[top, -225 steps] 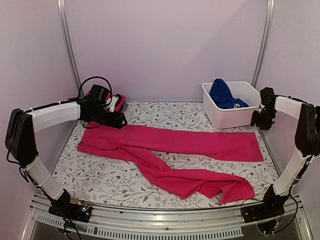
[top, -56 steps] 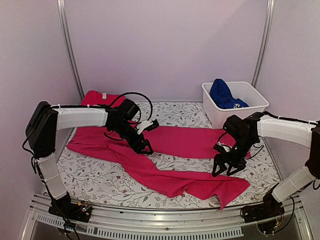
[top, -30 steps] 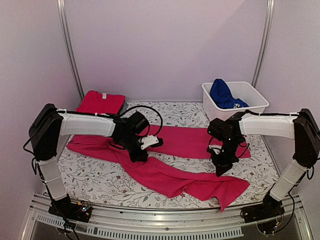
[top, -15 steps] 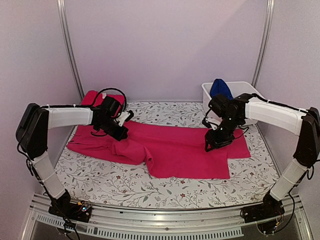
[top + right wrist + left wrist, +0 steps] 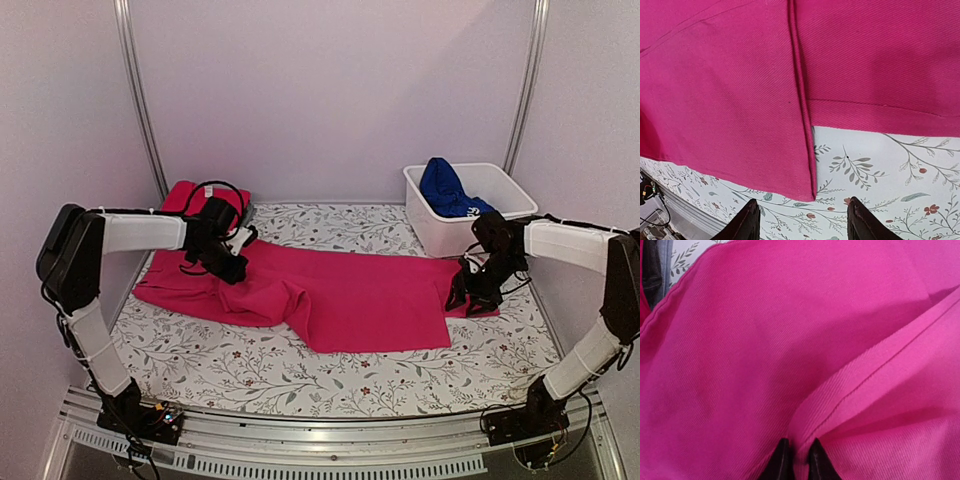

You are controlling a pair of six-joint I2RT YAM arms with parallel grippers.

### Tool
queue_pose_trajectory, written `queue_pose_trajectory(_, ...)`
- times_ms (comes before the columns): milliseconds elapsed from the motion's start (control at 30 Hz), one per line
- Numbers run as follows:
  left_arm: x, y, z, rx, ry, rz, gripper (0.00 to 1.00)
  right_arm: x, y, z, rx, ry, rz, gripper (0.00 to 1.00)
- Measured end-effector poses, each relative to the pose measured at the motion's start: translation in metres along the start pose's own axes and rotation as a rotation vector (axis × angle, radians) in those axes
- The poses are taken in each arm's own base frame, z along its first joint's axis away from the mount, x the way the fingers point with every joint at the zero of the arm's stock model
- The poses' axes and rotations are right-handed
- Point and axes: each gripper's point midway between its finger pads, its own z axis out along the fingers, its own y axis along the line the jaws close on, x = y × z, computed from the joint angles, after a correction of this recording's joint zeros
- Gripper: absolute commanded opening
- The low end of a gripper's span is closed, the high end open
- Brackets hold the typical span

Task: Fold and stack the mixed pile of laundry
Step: Flatten out the crumpled trousers at the center of the board.

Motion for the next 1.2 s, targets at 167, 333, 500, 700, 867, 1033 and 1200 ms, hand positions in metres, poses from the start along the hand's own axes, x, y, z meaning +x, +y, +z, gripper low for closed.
queue_pose_trajectory(167, -0.007, 0.005, 0.0, -0.025, -0.013, -0.004, 0.43, -0.009, 0.008, 0.026, -0.041, 0.029, 0.031, 0.5)
queue_pose_trajectory(333, -0.021, 0.012, -0.005, -0.056, -0.052, -0.022, 0.74, -0.011, 0.016, 0.055, -0.017, 0.079, 0.006, 0.43)
queue_pose_trajectory(500, -0.036, 0.029, -0.014, -0.097, -0.109, -0.1, 0.98, -0.009, 0.022, 0.071, 0.024, 0.099, -0.041, 0.0)
queue_pose_trajectory(700, -0.056, 0.08, -0.05, -0.117, -0.244, -0.322, 1.0, -0.006, 0.003, 0.066, 0.078, 0.071, 0.006, 0.0)
queue_pose_trajectory(867, -0.066, 0.131, -0.081, -0.138, -0.344, -0.519, 1.0, -0.014, -0.051, 0.014, 0.163, -0.06, 0.237, 0.0)
queue_pose_trajectory(1033, -0.043, 0.18, -0.088, -0.157, -0.357, -0.737, 1.0, -0.018, -0.122, -0.059, 0.222, -0.288, 0.552, 0.0)
queue_pose_trajectory(1200, 0.0, 0.225, -0.094, -0.212, -0.311, -0.948, 1.0, 0.002, -0.169, -0.082, 0.306, -0.336, 0.741, 0.0)
